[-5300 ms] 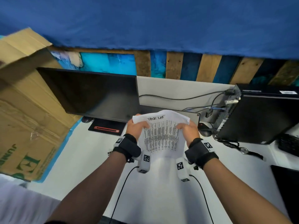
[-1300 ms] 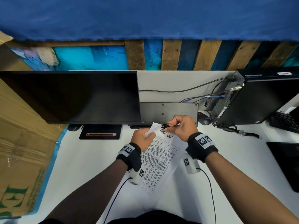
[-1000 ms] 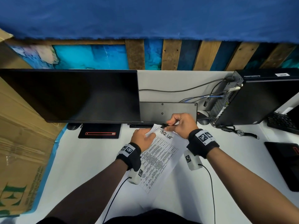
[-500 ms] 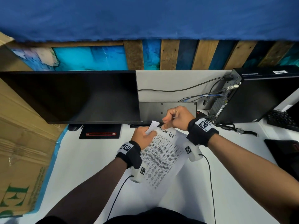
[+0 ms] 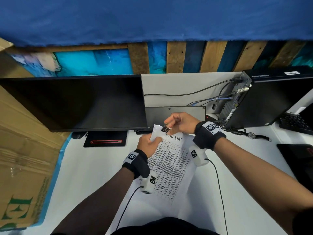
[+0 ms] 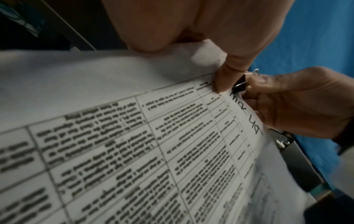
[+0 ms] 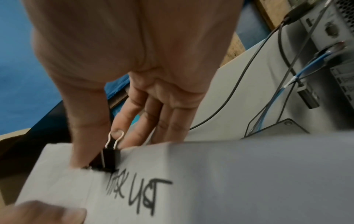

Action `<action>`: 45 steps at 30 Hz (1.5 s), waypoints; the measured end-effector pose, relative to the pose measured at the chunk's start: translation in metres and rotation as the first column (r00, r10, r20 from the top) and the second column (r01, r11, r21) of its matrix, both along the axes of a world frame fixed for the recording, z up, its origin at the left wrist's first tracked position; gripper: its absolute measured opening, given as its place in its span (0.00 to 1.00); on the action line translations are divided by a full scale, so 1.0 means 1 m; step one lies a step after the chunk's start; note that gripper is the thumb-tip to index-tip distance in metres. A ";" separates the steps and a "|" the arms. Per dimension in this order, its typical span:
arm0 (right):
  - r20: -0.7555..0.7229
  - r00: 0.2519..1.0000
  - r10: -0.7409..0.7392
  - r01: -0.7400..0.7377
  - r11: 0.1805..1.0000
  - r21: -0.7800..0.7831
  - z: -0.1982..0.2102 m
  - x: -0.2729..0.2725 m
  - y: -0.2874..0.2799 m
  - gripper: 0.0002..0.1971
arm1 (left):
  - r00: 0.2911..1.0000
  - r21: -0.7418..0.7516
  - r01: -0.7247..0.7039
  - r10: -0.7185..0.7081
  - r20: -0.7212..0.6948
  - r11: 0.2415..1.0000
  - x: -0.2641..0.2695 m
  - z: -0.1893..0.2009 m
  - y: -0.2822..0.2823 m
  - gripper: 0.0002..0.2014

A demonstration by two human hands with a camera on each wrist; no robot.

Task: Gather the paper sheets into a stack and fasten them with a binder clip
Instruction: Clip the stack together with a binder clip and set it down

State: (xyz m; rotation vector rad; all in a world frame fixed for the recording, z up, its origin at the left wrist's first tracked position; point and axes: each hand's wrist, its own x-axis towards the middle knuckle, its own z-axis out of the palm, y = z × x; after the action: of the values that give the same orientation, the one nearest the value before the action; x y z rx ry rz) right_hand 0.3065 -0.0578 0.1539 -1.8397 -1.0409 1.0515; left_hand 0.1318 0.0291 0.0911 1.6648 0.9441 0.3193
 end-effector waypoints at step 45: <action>0.521 0.853 -0.033 0.038 0.999 0.001 -0.012 -0.030 -0.013 0.13 | 0.912 0.467 0.411 -0.344 -0.226 0.783 -0.013 0.034 0.052 0.12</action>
State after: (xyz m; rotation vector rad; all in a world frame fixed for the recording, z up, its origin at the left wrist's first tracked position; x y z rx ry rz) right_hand 0.2768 -0.0711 0.1420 -2.2062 -1.3002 0.5321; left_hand 0.1191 0.0814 0.1251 2.3425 0.6150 0.1923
